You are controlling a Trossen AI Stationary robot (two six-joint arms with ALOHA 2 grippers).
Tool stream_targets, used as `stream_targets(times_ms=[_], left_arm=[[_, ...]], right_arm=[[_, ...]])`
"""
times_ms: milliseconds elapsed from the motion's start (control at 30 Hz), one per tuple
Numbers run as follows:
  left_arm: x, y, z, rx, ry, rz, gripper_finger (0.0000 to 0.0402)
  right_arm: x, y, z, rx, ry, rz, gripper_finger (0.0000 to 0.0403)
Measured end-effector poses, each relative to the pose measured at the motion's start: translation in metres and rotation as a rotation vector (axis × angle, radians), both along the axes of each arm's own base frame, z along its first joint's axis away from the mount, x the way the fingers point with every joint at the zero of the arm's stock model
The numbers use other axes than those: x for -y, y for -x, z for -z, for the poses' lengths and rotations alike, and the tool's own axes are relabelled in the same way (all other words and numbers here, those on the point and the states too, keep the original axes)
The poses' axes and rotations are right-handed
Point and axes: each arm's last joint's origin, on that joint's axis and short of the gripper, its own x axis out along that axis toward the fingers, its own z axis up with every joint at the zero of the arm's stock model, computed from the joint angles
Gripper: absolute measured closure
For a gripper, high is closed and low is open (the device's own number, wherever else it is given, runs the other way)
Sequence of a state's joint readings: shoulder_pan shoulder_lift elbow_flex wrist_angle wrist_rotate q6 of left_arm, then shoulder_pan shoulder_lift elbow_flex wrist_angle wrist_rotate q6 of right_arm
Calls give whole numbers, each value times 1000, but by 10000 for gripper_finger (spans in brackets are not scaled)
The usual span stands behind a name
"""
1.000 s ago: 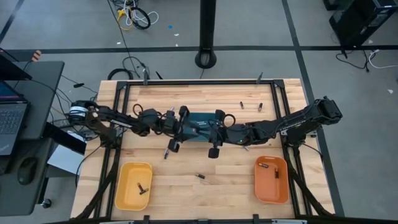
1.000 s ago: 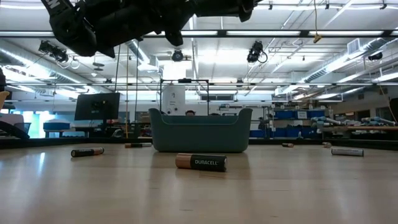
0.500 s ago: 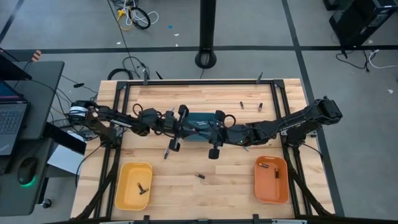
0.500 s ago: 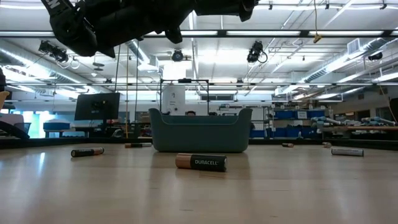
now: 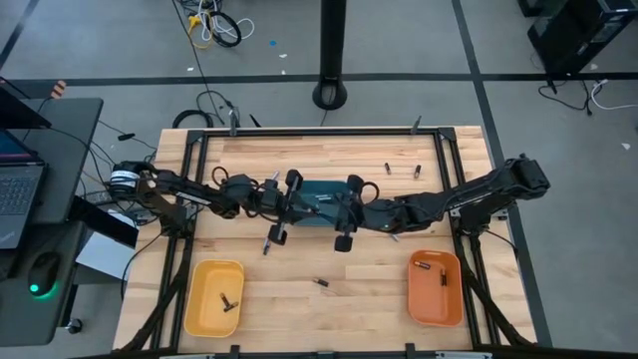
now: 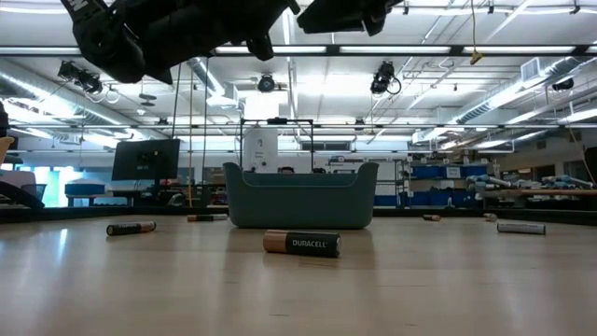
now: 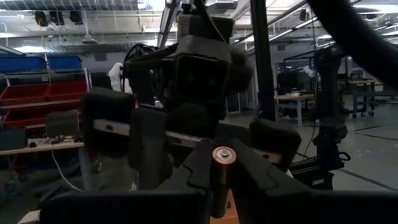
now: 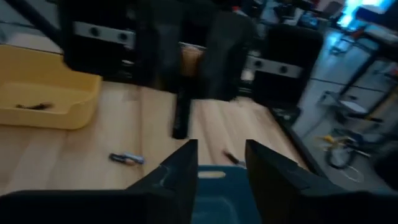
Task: Sort batteries
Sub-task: Put the black battery into the yellow bin
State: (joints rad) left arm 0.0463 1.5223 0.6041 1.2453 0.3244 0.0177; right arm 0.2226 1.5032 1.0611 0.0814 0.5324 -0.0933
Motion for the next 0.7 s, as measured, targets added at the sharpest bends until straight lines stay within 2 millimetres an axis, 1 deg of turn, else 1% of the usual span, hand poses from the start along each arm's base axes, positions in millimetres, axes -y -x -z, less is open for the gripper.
stream_targets(times_ms=[167,333,400,500,633,700], left_arm=[[-1,4,-6,-4,-9,4,360],[-6,17,-17,-107,-32,-5,360],[-7,22,-24,-189,-46,-17,360],[-6,30,-33,-349,-89,-27,360],[1,36,-43,-563,-157,-93,360],[4,39,-43,-701,-184,-97,360]], right_arm=[[-3,8,-2,-31,29,54,222],[-5,14,4,-105,21,60,209],[-4,16,12,-129,4,74,210],[1,19,28,-170,-13,102,215],[7,25,48,-185,-52,139,224],[9,28,57,-178,-69,152,226]])
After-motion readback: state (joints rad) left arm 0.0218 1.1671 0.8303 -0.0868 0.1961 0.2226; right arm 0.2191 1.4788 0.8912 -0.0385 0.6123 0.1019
